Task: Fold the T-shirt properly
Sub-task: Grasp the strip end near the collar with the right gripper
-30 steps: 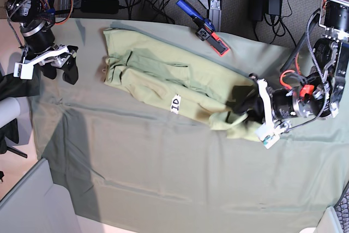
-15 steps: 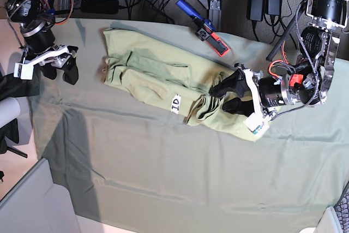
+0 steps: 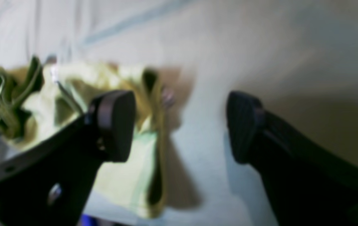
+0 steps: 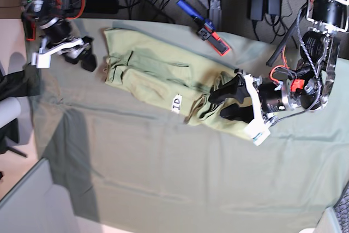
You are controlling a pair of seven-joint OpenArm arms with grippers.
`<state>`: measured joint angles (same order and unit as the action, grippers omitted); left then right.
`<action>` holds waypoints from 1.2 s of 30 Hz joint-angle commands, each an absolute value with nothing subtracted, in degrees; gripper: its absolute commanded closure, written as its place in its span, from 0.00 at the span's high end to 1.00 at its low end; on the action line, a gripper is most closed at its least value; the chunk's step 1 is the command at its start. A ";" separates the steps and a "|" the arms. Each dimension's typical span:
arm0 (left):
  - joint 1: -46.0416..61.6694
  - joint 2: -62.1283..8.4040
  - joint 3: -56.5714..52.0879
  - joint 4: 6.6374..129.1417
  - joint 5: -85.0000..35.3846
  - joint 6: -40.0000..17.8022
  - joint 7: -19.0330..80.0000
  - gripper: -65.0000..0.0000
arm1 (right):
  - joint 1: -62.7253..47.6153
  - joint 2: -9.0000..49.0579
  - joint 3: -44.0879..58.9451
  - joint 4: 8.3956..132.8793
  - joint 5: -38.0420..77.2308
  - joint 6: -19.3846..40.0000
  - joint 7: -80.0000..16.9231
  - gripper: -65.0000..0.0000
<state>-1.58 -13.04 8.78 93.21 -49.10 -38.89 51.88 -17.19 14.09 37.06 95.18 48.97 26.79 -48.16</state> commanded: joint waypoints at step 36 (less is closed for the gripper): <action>-2.52 -13.45 8.56 94.08 -49.98 -39.92 51.44 0.60 | -16.67 8.71 37.41 97.80 47.99 28.36 -45.80 0.68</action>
